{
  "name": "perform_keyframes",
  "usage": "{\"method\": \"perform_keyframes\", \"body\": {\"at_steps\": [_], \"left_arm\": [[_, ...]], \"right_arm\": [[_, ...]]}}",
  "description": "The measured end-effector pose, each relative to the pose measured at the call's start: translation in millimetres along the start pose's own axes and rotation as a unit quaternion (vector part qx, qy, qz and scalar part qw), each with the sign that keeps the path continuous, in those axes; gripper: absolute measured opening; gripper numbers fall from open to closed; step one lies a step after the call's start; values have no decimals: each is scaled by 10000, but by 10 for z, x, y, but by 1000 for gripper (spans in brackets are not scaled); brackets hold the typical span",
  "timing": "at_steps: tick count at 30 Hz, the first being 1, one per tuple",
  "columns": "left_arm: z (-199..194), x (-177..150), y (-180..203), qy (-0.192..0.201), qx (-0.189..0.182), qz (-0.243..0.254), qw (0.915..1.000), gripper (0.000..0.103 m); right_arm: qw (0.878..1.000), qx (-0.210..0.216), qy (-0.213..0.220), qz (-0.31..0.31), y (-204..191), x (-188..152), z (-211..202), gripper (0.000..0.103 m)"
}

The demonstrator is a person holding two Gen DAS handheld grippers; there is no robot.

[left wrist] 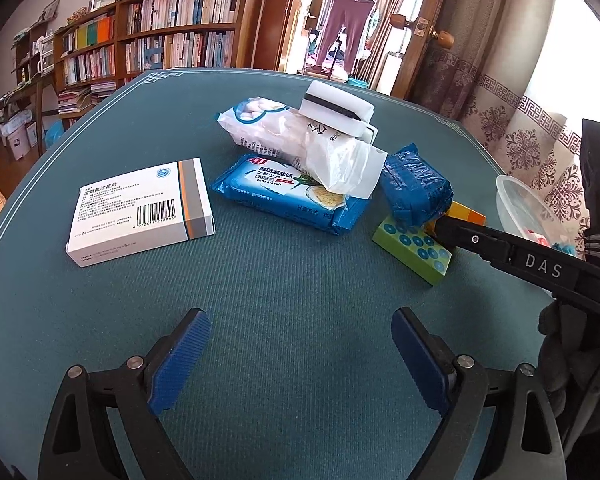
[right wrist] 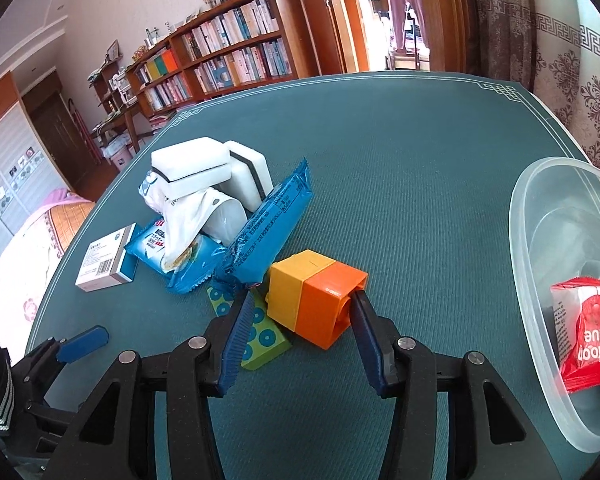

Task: Organize objects
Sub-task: 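Lift the orange block with the right gripper while the left grasps the green dotted block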

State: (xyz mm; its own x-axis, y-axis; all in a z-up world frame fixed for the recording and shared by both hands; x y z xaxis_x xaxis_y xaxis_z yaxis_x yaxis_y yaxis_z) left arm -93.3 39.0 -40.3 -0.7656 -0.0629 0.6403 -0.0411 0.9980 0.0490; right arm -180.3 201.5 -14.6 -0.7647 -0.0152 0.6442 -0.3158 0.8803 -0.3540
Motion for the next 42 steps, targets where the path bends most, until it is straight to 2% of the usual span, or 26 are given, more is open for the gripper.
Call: {"method": "perform_keyframes", "body": {"at_steps": [10,18,25,31,35,42], "left_arm": [[3,-17,-11,19,39,37,10000,95],[-4,-17,-36,30,109,17,9999,95],[-39,20,69,60,117,170,9998,95],[-55,116,326,123,127,414,9990,95],[14,199,462,166,250,606,9977,87],[214,243,605,-35,312,710,9970,71]], "right_arm": [[10000,73,28,-3,-34,-93,-45,44],[9987,482,-180,-56,-249,-277,-5,43],[9989,450,-32,122,-159,-369,-196,43],[9997,212,84,-16,-76,-468,-378,43],[9996,189,180,52,14,-505,-470,43],[9991,289,262,186,82,-534,-513,43]]}}
Point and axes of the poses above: each gripper's, at about its wrist camera, not at the fingertips, and z roughly the way its jaws point, y to its right, x to its top, the point moved 7 cm from there along z, roughly the way its jaws point, and after that the axes turned 11 degrees about x, right-handed, at the moved point
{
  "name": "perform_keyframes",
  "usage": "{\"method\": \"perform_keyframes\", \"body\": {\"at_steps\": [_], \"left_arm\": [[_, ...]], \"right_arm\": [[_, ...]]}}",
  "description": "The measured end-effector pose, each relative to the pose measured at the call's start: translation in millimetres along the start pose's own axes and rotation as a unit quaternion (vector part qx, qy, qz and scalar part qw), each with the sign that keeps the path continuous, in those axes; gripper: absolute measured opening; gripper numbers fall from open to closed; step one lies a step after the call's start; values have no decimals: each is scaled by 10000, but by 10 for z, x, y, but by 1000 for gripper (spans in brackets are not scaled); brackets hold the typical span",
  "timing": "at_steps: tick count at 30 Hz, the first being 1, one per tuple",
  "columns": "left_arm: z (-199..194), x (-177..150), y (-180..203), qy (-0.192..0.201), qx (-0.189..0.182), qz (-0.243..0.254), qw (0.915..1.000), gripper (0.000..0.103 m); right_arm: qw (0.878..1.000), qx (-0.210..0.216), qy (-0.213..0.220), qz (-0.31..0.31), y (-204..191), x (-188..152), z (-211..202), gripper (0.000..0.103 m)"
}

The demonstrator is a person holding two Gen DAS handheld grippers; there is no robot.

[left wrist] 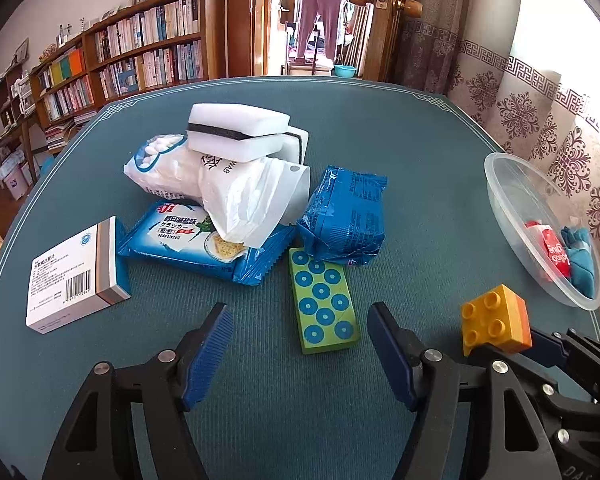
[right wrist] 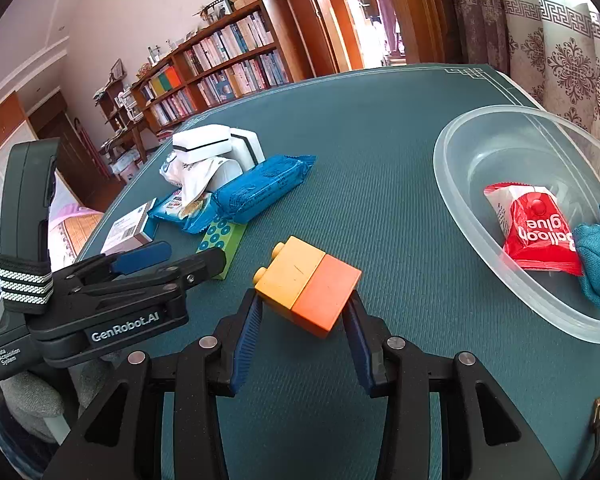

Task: Organize objects
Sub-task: 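Lift the orange block with the right gripper while the left grasps the green dotted block, then place the orange block in the bowl and open the right gripper while the left carries the green block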

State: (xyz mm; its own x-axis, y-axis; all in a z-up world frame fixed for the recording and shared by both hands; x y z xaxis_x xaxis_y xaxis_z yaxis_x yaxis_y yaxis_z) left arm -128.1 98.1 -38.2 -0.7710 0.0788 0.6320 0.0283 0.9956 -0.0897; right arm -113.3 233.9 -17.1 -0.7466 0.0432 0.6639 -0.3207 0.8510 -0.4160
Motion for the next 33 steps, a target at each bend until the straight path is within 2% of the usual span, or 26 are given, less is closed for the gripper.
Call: {"method": "perform_keyframes", "body": {"at_steps": [2,6,8,11,25,33], "left_arm": [[62,4,35,-85,5,4,10000,62],[88,36,57,-8,113,55,9999,56],[86,42,50,14,131,57,9999,42],[73,37,54,43,142,123,9998,31],[-224,-157,13,100,-162,107,9998,31],[-406,-58,170,305,-325,231,9987,31]], "right_arm": [[10000,30,-27,-17,-15,-21,16,43],[9999,83,-81,-33,-43,-55,59,43],[9999,88,-97,-36,-45,-68,75,43],[9999,91,-85,-44,-51,-73,76,43],[9997,181,127,91,-36,15,-76,43],[9982,6,558,223,117,203,-403,43]]}}
Point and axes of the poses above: each gripper's, at about its wrist camera, not at the fingertips, and z roughly the way its jaws point, y to its right, x to its top, the point moved 7 cm from there along z, roughly the way its jaws point, and after that the axes turned 11 degrees about x, right-handed, at the moved point
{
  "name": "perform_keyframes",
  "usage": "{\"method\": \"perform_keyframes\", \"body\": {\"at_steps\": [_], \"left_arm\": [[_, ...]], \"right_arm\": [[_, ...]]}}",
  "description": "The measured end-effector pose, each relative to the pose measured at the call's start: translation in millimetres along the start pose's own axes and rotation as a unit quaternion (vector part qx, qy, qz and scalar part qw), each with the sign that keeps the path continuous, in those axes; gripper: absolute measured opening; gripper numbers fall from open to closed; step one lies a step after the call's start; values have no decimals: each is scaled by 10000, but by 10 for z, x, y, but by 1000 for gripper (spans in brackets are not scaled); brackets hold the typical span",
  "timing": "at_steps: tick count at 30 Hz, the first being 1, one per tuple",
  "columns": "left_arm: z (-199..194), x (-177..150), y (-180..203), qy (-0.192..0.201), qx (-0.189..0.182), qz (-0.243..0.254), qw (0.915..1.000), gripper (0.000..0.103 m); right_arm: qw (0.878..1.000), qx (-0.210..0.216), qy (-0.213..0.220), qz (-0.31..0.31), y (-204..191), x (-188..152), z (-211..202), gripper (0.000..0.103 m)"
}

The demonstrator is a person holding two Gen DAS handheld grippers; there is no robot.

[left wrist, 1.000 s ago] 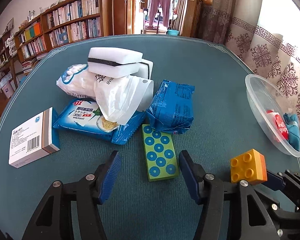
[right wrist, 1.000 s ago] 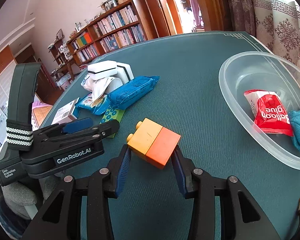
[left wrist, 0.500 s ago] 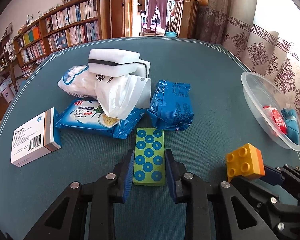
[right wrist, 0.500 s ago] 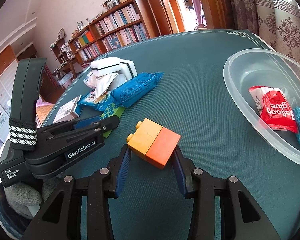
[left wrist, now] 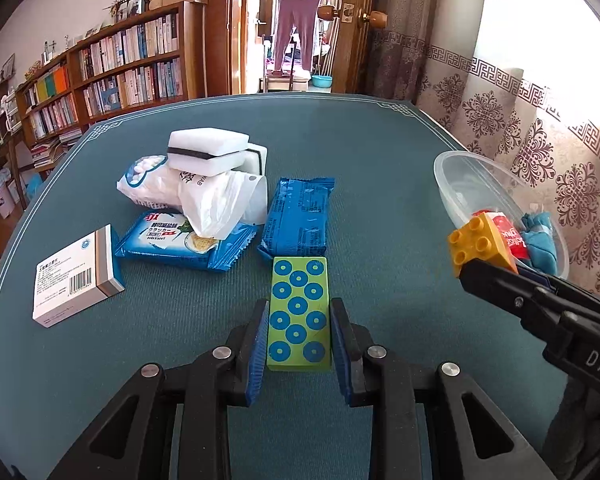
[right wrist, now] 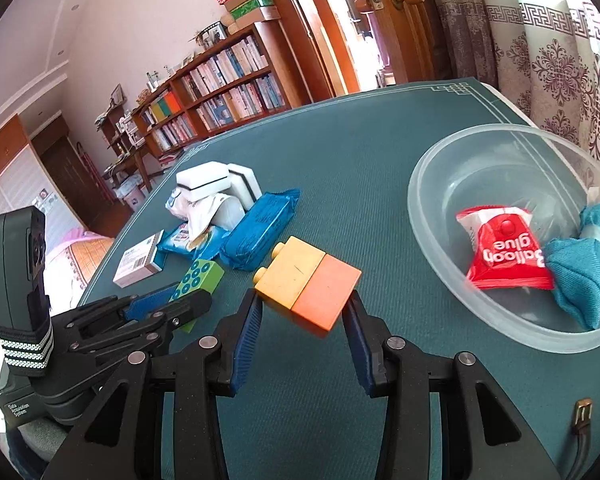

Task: Organize objects
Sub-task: 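Place the orange block in the bowl and open the right gripper while the left carries the green block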

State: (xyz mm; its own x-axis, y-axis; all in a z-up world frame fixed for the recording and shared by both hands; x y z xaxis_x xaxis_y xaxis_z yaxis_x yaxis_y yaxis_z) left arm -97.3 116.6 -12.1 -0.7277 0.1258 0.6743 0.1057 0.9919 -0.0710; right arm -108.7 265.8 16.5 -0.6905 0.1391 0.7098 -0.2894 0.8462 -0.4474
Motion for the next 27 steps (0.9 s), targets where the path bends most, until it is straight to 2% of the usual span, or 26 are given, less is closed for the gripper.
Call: {"method": "perform_keyframes", "body": {"at_steps": [6,15,21,27], "left_arm": [[-27,26,136,42,-87,108,9999,31],[-29,48,314,46,-160,251,9995,31],[-38,78,412,67,-196,325,9993,31],[-37,112,486,80,-237,387,9989,31]], "right_arm": [[9980,-431,400,234,362,190,-314,43],[9921,-988,622,467,797,260,-541,43],[9893,-1150,652,623,956,237,-584,44],[9885,-1175,739,592,949,232,-699,46]]}}
Point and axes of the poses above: each gripper's, at about its wrist camera, not at the fingertips, and z roughly the way its jaws point, y to its right, x to its top, the point moved 7 cm from there along z, roughly the way its jaws point, and after that the axes turned 11 degrees about x, right-handed, at the moved point
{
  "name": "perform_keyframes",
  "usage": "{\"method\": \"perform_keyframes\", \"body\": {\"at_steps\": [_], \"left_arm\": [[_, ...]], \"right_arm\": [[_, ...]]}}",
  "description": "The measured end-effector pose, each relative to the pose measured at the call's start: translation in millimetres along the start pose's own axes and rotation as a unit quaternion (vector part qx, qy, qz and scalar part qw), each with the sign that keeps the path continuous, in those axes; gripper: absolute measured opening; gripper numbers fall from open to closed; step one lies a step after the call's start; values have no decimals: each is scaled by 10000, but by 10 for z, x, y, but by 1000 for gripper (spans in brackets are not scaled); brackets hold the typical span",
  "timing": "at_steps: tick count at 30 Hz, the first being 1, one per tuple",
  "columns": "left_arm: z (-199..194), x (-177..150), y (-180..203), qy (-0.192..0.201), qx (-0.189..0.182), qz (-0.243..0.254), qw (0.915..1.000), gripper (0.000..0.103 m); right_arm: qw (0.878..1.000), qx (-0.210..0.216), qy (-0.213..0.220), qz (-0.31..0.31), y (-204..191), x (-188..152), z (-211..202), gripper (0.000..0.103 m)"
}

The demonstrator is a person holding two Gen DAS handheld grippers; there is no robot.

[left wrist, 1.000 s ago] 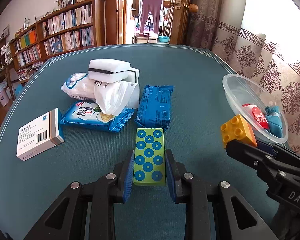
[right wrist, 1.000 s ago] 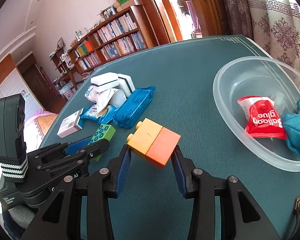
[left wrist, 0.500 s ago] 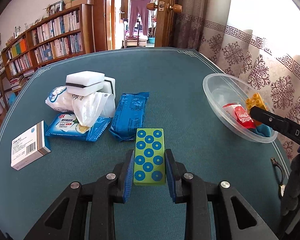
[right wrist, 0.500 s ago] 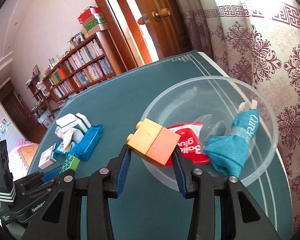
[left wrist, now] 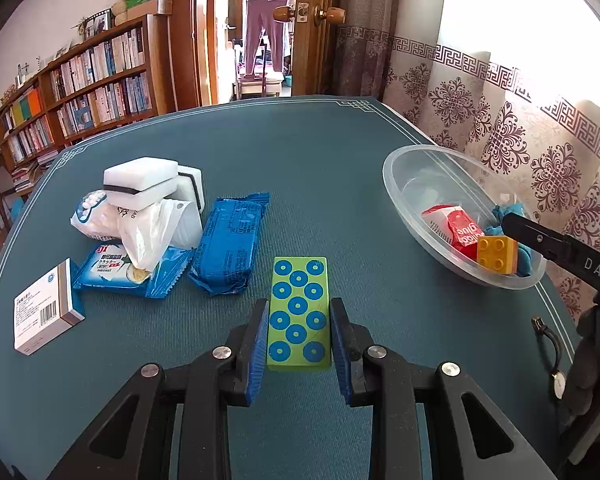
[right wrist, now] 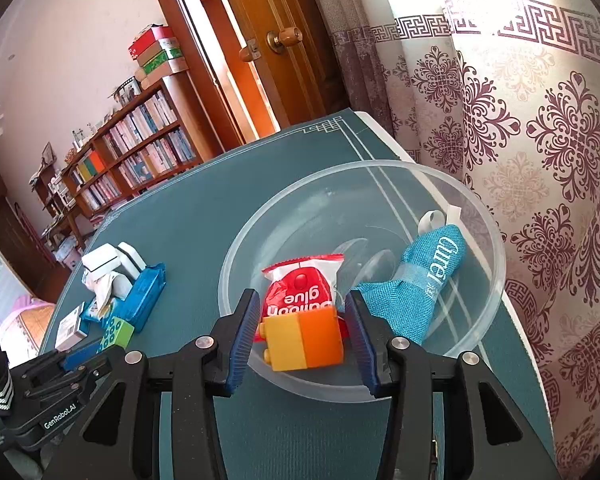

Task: Organize objects
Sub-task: 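Place the orange block in the bowl and open the right gripper while the left carries the green block, then lower the green dotted block into the bowl and open the left gripper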

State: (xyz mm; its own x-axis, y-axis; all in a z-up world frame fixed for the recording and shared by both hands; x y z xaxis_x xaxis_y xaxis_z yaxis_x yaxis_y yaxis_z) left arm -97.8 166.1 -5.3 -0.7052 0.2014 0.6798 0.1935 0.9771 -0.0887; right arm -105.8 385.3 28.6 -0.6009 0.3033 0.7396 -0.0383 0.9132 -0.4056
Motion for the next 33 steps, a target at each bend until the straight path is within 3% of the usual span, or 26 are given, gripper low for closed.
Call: {"method": "perform_keyframes", "body": {"at_steps": [11,33], "left_arm": [[-20,275,416,164,-336,313,9988,31],[254,812,1304,247,-1032,729,9917,31]], "right_arm": [[9999,-13,66,-78,-45,-141,-234,46],[9998,-106,42,141,133,-218,-192,46]]}}
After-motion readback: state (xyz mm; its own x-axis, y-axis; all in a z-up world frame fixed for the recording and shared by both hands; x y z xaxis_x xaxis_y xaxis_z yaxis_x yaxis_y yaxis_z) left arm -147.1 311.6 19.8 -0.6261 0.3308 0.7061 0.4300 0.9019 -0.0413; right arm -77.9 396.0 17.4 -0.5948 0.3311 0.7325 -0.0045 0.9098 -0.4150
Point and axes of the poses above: each gripper's, at about its wrist camera, not at the fingertips, and z roughly the way its jaws point, y to its right, x to its top, the point moved 7 cm from there along z, roughly the way its jaws point, and after that the axes turned 11 degrees about x, right-handed, at the moved point
